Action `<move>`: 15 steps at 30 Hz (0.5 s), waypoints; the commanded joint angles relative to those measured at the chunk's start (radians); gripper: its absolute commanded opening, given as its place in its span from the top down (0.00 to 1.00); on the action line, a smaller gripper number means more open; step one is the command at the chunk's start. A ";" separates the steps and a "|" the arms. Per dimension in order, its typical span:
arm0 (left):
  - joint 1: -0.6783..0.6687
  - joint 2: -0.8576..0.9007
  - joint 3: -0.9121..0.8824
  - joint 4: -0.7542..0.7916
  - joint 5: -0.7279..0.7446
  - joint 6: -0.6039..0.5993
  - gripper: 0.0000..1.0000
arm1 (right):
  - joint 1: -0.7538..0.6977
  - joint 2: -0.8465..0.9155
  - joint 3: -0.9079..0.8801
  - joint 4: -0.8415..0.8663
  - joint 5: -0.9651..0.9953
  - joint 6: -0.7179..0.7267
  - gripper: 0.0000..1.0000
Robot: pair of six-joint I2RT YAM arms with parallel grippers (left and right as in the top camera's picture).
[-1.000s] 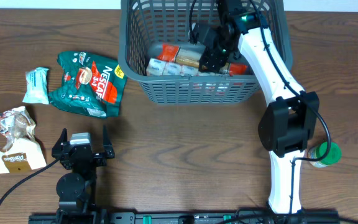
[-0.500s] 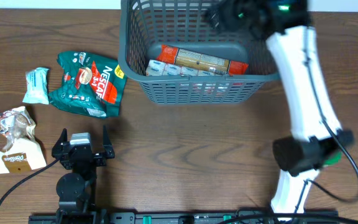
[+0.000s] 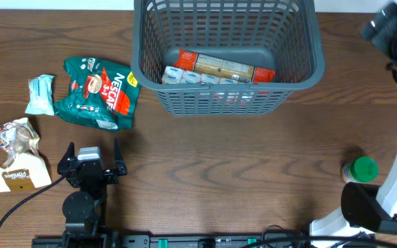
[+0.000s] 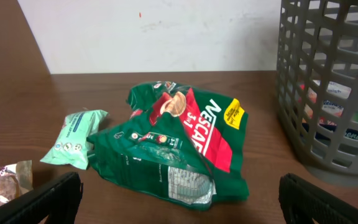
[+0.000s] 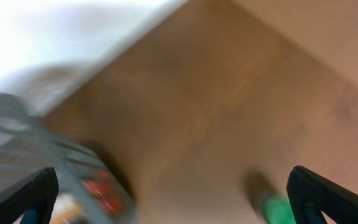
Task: Pack container
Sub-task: 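Lower the right gripper over the green-lidded jar and grasp it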
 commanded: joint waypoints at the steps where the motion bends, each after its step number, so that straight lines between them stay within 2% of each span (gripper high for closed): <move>1: 0.005 -0.005 -0.027 -0.014 -0.002 0.016 0.01 | -0.058 0.005 -0.023 -0.063 0.014 0.196 0.01; 9: 0.005 -0.005 -0.027 -0.014 -0.002 0.016 0.01 | -0.121 -0.018 -0.206 -0.063 -0.017 0.383 0.01; 15: 0.005 -0.005 -0.027 -0.014 -0.002 0.016 0.01 | -0.167 -0.030 -0.427 -0.062 -0.014 0.492 0.01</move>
